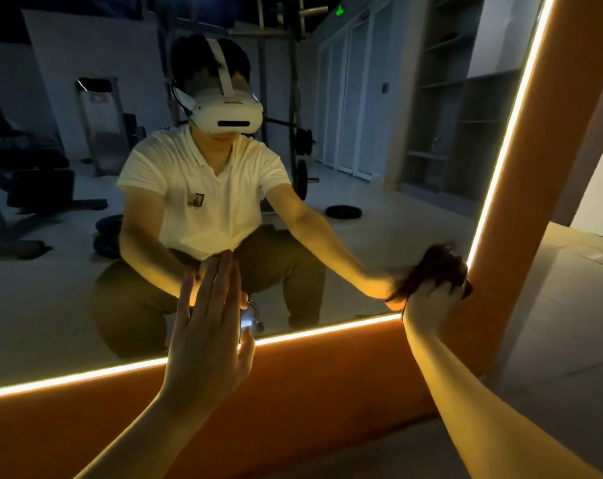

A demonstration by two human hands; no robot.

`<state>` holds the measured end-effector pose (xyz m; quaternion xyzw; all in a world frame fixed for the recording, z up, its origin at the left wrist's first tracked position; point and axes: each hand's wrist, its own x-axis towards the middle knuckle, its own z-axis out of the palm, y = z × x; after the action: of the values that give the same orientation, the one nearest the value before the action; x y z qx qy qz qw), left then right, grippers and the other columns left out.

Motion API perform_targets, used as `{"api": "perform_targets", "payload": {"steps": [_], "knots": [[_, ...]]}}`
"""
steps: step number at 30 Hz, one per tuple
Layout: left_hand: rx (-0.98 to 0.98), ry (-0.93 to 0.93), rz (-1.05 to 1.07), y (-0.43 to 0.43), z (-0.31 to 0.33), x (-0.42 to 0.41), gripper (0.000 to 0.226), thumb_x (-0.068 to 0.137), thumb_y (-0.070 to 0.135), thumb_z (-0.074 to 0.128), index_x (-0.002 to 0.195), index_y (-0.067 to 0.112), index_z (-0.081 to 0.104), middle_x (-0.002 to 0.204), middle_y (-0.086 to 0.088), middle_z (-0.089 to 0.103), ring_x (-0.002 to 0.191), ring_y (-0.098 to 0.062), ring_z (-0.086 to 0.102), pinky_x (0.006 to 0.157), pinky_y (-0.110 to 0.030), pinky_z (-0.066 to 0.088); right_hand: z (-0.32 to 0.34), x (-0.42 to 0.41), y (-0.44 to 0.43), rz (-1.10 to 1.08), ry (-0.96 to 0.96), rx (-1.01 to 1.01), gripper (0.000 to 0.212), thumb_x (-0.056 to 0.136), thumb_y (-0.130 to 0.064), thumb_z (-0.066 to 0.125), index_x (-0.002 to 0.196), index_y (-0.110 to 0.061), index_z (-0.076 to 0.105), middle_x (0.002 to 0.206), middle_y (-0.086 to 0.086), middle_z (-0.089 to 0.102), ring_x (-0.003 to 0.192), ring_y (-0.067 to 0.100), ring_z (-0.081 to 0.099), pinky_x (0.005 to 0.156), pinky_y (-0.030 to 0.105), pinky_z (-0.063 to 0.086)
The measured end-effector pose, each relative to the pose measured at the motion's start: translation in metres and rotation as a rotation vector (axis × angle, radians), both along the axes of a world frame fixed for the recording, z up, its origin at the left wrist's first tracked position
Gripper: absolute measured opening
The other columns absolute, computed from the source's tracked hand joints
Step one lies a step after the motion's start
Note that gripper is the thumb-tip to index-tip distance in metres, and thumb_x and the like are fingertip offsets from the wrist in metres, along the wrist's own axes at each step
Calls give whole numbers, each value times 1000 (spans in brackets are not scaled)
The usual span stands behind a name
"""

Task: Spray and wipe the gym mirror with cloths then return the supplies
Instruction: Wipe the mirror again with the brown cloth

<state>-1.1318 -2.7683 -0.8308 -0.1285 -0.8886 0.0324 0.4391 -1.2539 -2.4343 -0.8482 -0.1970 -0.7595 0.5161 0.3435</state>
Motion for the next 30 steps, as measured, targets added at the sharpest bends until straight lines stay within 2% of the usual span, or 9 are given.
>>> {"api": "perform_targets", "payload": {"steps": [3,7,9,12,15,18,22,26,30], "knots": [[-42,-19,-9,-7,0,0,91,89,33,61,161,-3,20,172,-21,9,160,-35,11,124,-63,23,4,-7,-40,-88,29,-127,49,110,-18,30,150,10,36,156,30,38,147,41,30,125,42,11],[-42,-40,-7,-24,4,5,84,90,32,57,159,-5,27,172,-21,13,160,-33,11,124,-63,23,3,24,-120,-137,42,96,54,108,-24,27,143,13,44,165,28,25,156,39,16,129,49,9],[-15,-40,-15,-34,3,11,82,90,31,54,159,-5,27,172,-20,13,160,-33,12,124,-63,23,1,48,-155,23,237,339,41,108,-17,38,144,1,41,170,20,15,159,36,9,129,53,10],[14,-41,-25,-49,-1,22,79,91,29,50,160,-4,27,172,-20,14,160,-33,14,122,-64,26,-1,63,-196,324,529,881,63,99,-7,58,156,-13,31,170,15,18,159,36,10,126,61,16],[82,-36,-9,-61,-1,32,75,93,25,49,160,-1,28,172,-17,16,160,-31,15,123,-62,27,-11,71,-227,530,610,1296,61,100,-8,47,159,-20,37,170,6,25,159,29,13,129,53,10],[192,-55,15,-64,4,42,75,94,25,55,161,3,30,172,-15,18,160,-30,14,124,-59,26,-35,76,-219,662,625,1640,45,102,-17,45,146,-21,57,157,6,48,148,31,36,119,49,38],[198,-95,25,-62,4,54,76,92,28,54,161,6,30,171,-16,20,159,-31,17,124,-59,26,-25,84,-170,566,487,1430,40,90,-8,56,127,-16,69,133,9,58,117,32,56,91,49,60],[142,-144,-71,-40,3,69,75,88,27,58,157,5,38,167,-18,28,156,-33,24,121,-61,33,16,123,-126,408,316,1034,52,83,7,70,130,-13,65,136,9,59,121,32,58,101,49,56],[231,-196,-224,3,18,93,74,86,24,76,153,12,45,160,-15,41,146,-33,41,110,-59,48,49,171,-113,414,334,798,55,85,11,73,135,-9,64,133,9,61,125,29,59,110,42,49]]}}
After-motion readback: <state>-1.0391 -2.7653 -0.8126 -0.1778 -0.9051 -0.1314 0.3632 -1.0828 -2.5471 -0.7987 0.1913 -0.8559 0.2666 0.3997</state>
